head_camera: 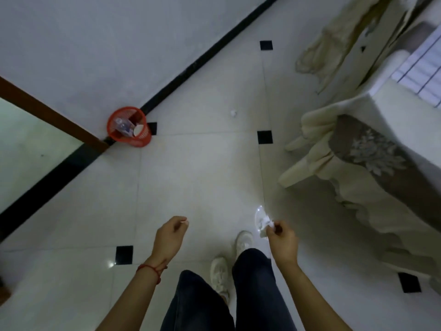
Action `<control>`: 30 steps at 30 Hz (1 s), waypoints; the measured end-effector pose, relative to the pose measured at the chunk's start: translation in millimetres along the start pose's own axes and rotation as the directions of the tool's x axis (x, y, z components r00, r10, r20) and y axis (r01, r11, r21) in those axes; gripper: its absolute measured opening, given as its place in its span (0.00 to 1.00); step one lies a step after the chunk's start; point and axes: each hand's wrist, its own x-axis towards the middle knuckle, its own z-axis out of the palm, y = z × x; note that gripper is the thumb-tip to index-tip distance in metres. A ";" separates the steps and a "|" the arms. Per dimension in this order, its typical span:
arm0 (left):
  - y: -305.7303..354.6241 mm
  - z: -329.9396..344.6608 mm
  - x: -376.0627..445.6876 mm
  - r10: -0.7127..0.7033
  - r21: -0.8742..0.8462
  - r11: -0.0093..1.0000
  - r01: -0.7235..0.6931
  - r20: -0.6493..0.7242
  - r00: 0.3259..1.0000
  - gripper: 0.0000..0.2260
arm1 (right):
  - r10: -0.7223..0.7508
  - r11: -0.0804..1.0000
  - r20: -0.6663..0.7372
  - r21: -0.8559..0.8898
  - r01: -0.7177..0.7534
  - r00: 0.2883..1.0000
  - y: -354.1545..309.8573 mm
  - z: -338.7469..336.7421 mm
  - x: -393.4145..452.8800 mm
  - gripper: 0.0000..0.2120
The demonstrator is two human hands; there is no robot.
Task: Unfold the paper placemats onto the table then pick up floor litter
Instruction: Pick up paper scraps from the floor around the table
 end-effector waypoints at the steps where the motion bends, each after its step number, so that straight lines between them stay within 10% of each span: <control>1: 9.1 -3.0 3.3 0.009 -0.010 1.000 -0.009 -0.007 1.000 0.11 | 0.003 1.000 0.011 0.005 -0.003 1.000 -5.8 0.6 -0.6 0.08; 30: 281.3 -40.9 309.0 -0.106 0.140 0.986 0.089 0.120 0.987 0.14 | 0.035 0.999 -0.060 -0.003 -0.035 0.998 -303.2 -57.8 377.7 0.09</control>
